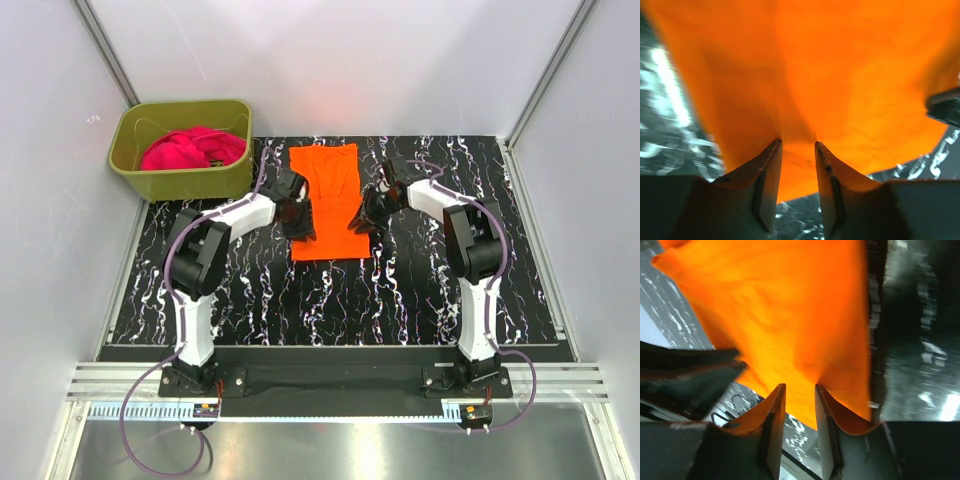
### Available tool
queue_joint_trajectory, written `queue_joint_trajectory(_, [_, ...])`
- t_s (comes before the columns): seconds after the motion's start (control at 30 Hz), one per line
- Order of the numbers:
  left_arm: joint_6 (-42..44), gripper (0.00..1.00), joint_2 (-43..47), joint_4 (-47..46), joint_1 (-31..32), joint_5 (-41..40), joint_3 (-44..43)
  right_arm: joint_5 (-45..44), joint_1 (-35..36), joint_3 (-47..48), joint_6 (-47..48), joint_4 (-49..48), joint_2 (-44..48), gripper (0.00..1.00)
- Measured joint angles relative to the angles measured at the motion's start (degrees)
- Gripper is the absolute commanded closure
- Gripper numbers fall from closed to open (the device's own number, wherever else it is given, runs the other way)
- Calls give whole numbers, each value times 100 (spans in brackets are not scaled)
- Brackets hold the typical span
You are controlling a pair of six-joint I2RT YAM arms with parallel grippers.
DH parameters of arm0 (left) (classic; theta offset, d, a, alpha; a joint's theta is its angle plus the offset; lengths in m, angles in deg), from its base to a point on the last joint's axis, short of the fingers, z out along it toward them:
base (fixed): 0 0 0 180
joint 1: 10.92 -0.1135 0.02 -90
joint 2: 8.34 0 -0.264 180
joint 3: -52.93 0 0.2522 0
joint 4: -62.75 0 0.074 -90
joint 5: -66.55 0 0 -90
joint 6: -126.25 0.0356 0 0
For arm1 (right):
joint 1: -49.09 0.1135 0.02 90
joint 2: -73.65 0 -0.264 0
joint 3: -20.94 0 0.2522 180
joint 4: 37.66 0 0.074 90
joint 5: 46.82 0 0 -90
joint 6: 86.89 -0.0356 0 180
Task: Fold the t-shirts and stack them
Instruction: Fold the tshirt
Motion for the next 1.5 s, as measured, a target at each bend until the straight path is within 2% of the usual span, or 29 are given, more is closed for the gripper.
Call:
queue_joint_trajectory(0.1, [138, 50, 70, -87, -186, 20, 131, 52, -105, -238, 76, -57, 39, 54])
queue_joint_trajectory(0.2, [232, 49, 387, -144, -247, 35, 509, 61, -216, -680, 205, -85, 247, 45])
queue_joint_trajectory(0.23, [238, 49, 546, -129, -234, 35, 682, 72, -262, -841, 225, -59, 372, 41])
queue_joint_trajectory(0.27, [234, 46, 748, -133, -232, 33, 885, 74, -310, -994, 245, -28, 516, 31])
queue_joint_trajectory(0.3, [225, 42, 970, -103, -219, 31, 1106, 63, -356, -1119, 234, 2, 654, 28])
queue_joint_trajectory(0.47, [-439, 34, 2321, -219, -111, -83, 2245, -94, -573, -1974, -66, -175, 1578, 23])
queue_joint_trajectory(0.53, [-1010, 31, 2848, -505, -66, -240, 2782, -155, -570, -2507, -501, -614, 1939, 23])
queue_joint_trajectory(0.67, [-2555, 30, 3442, -1773, -39, -439, 4155, -326, -490, -3576, -1534, -1659, 2337, 26])
queue_joint_trajectory(0.73, [-3348, 32, 3298, -2256, -42, -470, 4603, -463, -385, -3858, -2006, -2033, 2343, 28])
queue_joint_trajectory(0.87, [-4664, 35, 3021, -3543, -55, -573, 4929, -1008, -4, -4175, -2699, -2813, 2439, 38])
queue_joint_trajectory(1.0, [-5611, 38, 2874, -4216, -55, -750, 5187, -1355, 251, -4433, -3252, -3340, 2455, 43])
queue_joint_trajectory(1.2, [-6378, 41, 2791, -4572, 0, -990, 5370, -1869, 280, -4789, -3930, -3571, 2688, 44])
queue_joint_trajectory(1.5, [-6802, 47, 2505, -5104, 55, -1060, 5453, -2002, 282, -4809, -4284, -3788, 2592, 47])
